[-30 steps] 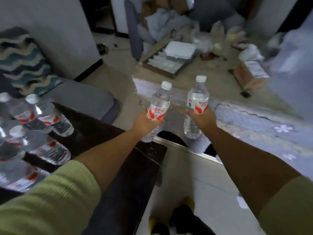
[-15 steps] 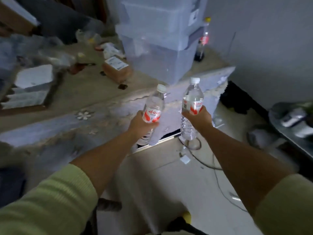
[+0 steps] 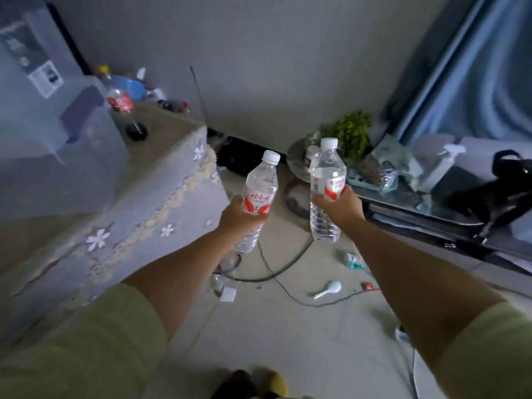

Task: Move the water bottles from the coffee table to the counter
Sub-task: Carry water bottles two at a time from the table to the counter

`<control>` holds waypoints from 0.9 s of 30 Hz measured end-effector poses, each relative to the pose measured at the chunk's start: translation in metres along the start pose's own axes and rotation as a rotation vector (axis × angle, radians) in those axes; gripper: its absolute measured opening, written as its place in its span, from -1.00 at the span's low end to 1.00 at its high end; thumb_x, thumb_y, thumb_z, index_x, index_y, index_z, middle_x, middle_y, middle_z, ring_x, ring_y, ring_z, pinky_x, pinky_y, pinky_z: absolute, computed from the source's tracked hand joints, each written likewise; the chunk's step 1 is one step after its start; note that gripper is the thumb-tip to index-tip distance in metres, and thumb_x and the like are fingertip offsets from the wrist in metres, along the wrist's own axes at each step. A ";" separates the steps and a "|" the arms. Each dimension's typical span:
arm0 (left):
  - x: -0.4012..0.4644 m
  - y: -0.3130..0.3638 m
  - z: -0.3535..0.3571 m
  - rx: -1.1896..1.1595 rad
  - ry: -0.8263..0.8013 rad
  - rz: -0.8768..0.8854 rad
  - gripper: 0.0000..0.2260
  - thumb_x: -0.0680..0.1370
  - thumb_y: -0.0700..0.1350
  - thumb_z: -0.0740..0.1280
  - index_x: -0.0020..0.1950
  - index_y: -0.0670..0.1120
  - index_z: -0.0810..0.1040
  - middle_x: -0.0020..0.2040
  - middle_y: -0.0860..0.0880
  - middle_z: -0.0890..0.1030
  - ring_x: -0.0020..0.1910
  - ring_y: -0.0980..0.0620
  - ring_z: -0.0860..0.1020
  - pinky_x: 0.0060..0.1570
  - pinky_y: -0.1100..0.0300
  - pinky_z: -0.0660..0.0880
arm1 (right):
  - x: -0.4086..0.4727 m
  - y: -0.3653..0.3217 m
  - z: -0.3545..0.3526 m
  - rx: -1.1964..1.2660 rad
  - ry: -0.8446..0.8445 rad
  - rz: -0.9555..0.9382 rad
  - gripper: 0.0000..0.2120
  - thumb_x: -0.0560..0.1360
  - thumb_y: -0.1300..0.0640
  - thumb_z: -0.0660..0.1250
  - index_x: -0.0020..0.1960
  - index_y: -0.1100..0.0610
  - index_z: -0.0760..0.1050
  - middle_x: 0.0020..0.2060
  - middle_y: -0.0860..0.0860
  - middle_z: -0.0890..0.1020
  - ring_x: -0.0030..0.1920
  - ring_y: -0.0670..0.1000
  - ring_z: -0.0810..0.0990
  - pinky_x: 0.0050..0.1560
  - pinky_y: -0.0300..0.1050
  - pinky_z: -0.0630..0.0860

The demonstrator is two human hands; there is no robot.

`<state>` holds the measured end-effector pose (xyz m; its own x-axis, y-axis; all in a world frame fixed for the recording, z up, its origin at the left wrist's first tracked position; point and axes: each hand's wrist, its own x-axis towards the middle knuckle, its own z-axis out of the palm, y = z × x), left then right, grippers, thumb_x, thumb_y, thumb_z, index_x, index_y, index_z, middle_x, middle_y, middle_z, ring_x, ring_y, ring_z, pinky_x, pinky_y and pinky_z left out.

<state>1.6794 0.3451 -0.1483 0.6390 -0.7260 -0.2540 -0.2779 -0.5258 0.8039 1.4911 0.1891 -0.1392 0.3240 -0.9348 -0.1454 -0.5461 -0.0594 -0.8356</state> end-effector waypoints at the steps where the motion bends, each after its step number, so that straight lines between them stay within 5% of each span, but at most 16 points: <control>1: 0.005 0.008 0.009 0.005 -0.028 0.026 -0.41 0.37 0.08 0.52 0.29 -0.08 0.38 0.09 0.00 0.55 0.07 -0.01 0.54 0.05 0.14 0.47 | 0.001 0.008 -0.010 -0.004 0.024 0.022 -0.38 0.33 -0.19 0.50 0.23 0.10 0.42 -0.07 -0.06 0.54 -0.10 -0.01 0.53 -0.07 -0.15 0.39; 7: 0.044 0.070 0.090 0.003 -0.235 0.118 -0.59 0.29 0.07 0.55 -0.01 -0.09 0.53 -0.31 0.00 0.64 -0.29 0.01 0.62 -0.30 0.26 0.48 | 0.011 0.063 -0.087 0.019 0.232 0.199 -0.40 0.33 -0.15 0.52 0.24 0.11 0.42 -0.04 -0.02 0.59 -0.12 -0.01 0.55 -0.09 -0.15 0.44; 14: 0.092 0.144 0.169 0.109 -0.469 0.262 -0.52 0.25 0.06 0.59 0.10 0.01 0.55 -0.06 0.06 0.64 -0.08 0.03 0.58 -0.05 0.21 0.45 | 0.013 0.091 -0.147 0.051 0.478 0.335 -0.39 0.32 -0.17 0.52 0.22 0.08 0.40 -0.10 -0.06 0.57 -0.22 -0.13 0.53 -0.34 -0.33 0.36; 24: 0.063 0.224 0.295 0.209 -0.901 0.539 -0.49 0.31 0.02 0.57 0.19 -0.03 0.50 0.05 0.03 0.62 0.02 0.01 0.59 0.04 0.11 0.51 | -0.056 0.143 -0.217 0.248 0.814 0.493 -0.45 0.36 -0.03 0.53 0.24 0.15 0.44 0.03 0.08 0.64 0.01 0.10 0.63 0.08 0.04 0.59; 27: 0.034 0.237 0.333 0.228 -1.029 0.581 -0.51 0.32 0.01 0.56 0.19 -0.04 0.52 0.06 -0.01 0.64 0.00 0.02 0.60 -0.01 0.13 0.53 | -0.086 0.161 -0.239 0.247 0.942 0.548 -0.48 0.37 -0.01 0.52 0.23 0.16 0.45 0.01 0.09 0.64 0.00 0.08 0.63 0.01 -0.05 0.56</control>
<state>1.3963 0.0482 -0.1458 -0.4664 -0.8395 -0.2788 -0.5212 0.0061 0.8534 1.1910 0.1760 -0.1349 -0.6855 -0.7115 -0.1544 -0.2334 0.4156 -0.8791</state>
